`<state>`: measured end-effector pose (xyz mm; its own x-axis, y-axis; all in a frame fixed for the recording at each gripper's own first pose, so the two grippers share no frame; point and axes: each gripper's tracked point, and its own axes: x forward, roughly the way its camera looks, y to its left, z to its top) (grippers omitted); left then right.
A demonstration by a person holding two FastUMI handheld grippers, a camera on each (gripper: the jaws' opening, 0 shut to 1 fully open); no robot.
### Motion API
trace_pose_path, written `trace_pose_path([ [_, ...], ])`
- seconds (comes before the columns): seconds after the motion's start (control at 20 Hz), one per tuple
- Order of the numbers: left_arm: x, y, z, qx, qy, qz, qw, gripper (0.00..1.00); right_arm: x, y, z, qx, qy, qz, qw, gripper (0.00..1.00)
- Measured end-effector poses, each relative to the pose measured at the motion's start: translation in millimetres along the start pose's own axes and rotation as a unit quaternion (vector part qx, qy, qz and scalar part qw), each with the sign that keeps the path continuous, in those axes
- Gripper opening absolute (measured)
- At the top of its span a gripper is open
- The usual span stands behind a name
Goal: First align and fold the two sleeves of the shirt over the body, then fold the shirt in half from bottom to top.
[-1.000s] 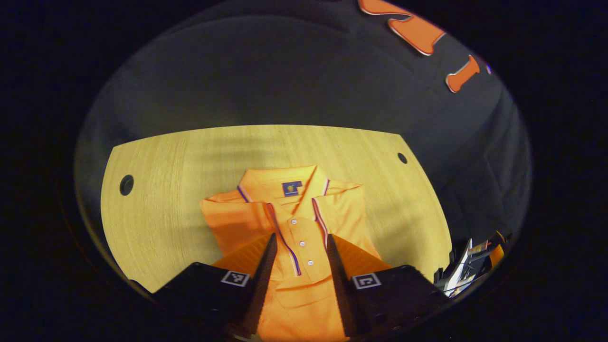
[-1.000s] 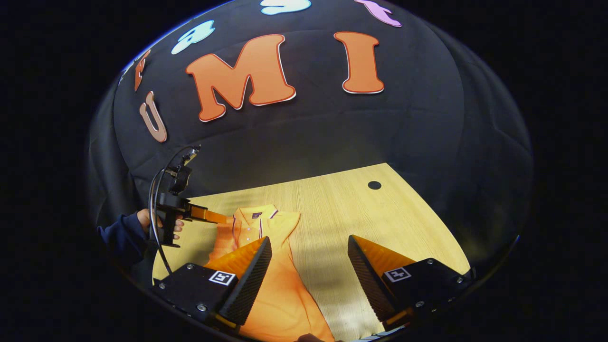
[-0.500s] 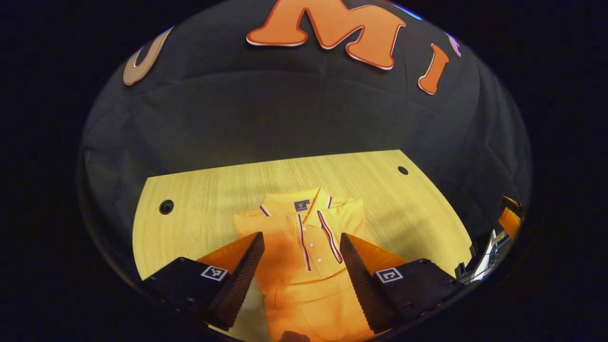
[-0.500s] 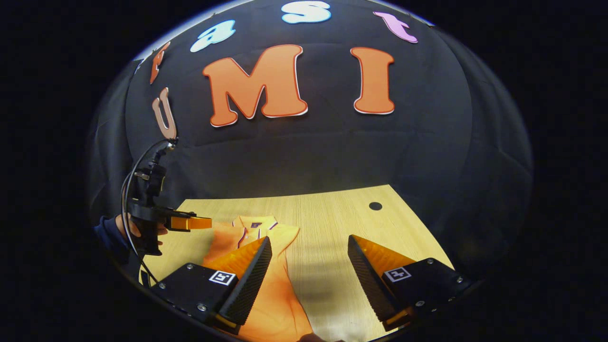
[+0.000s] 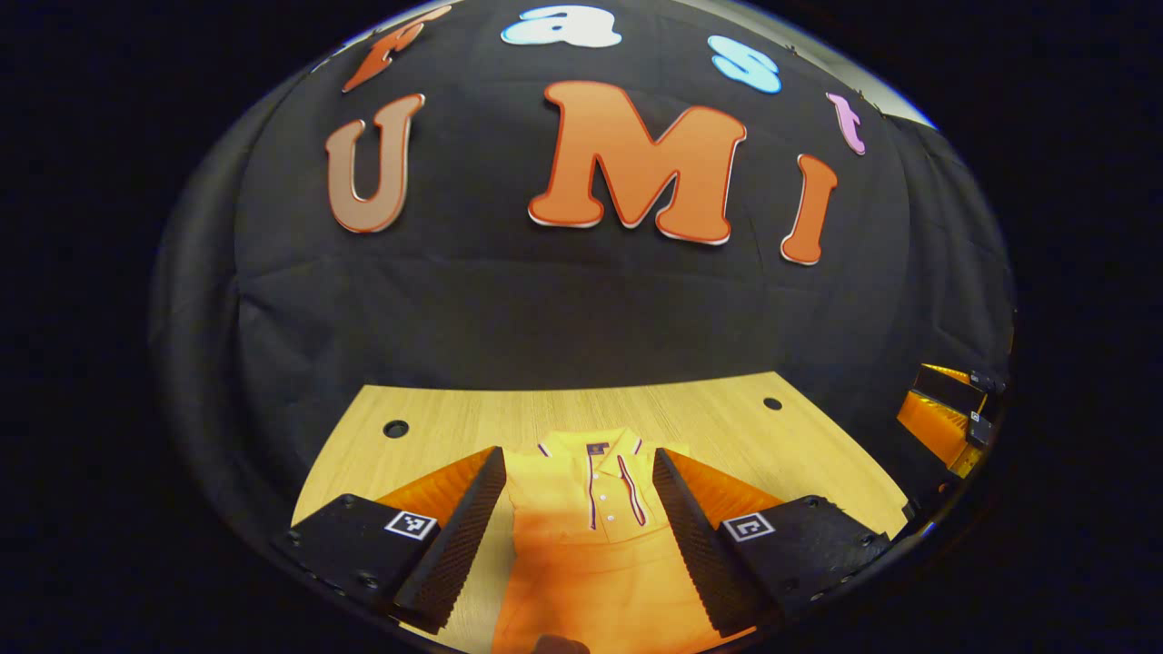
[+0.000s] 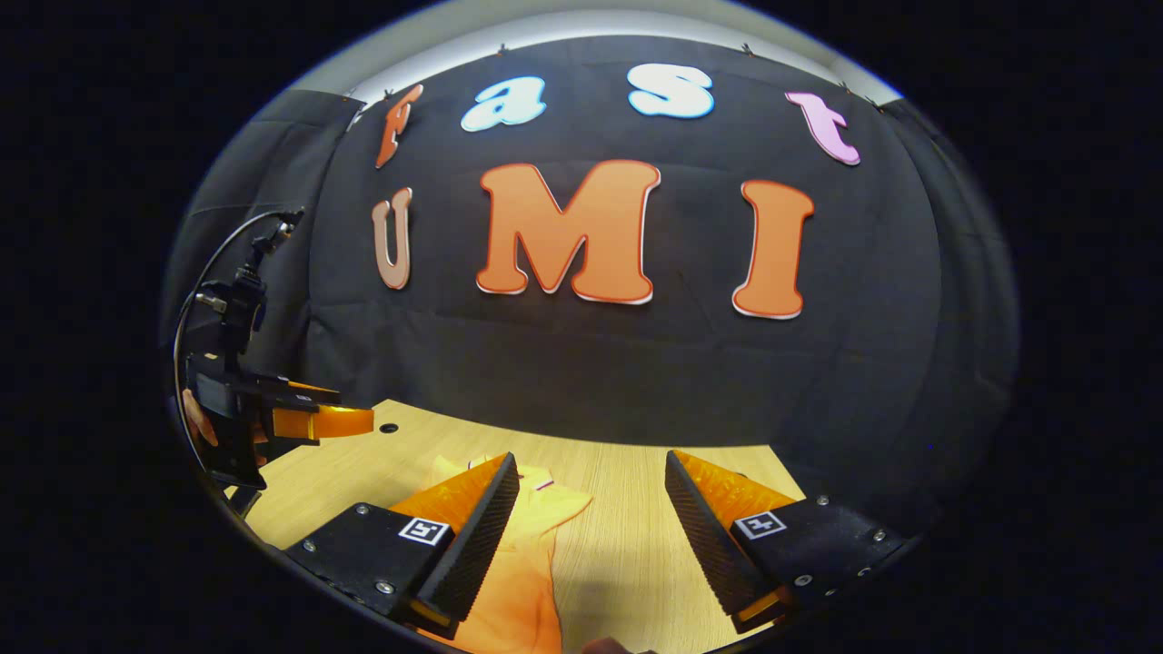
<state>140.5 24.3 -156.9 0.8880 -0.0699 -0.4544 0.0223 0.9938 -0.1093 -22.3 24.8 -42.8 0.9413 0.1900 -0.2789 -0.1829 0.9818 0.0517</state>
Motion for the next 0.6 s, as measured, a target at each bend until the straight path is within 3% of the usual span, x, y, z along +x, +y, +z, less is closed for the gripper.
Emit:
trace_pose_path([
  [0.15,-41.0,2.5,28.1,0.013,-0.083,0.032,0.996,0.98,-4.7,7.5,7.7,-0.006,-0.023,0.011,1.000,0.98],
  [0.35,-101.3,-5.4,50.7,0.033,-0.178,0.061,0.981,0.97,-17.1,12.4,8.8,0.017,-0.045,0.022,0.999,0.99],
  [0.5,-147.1,-0.8,68.8,0.054,-0.247,0.110,0.961,0.97,-32.3,15.3,9.0,0.029,-0.063,0.032,0.997,0.99],
  [0.6,-170.4,-9.2,73.1,0.052,-0.281,0.122,0.951,0.95,-43.6,19.4,8.6,0.032,-0.076,0.045,0.996,0.99],
])
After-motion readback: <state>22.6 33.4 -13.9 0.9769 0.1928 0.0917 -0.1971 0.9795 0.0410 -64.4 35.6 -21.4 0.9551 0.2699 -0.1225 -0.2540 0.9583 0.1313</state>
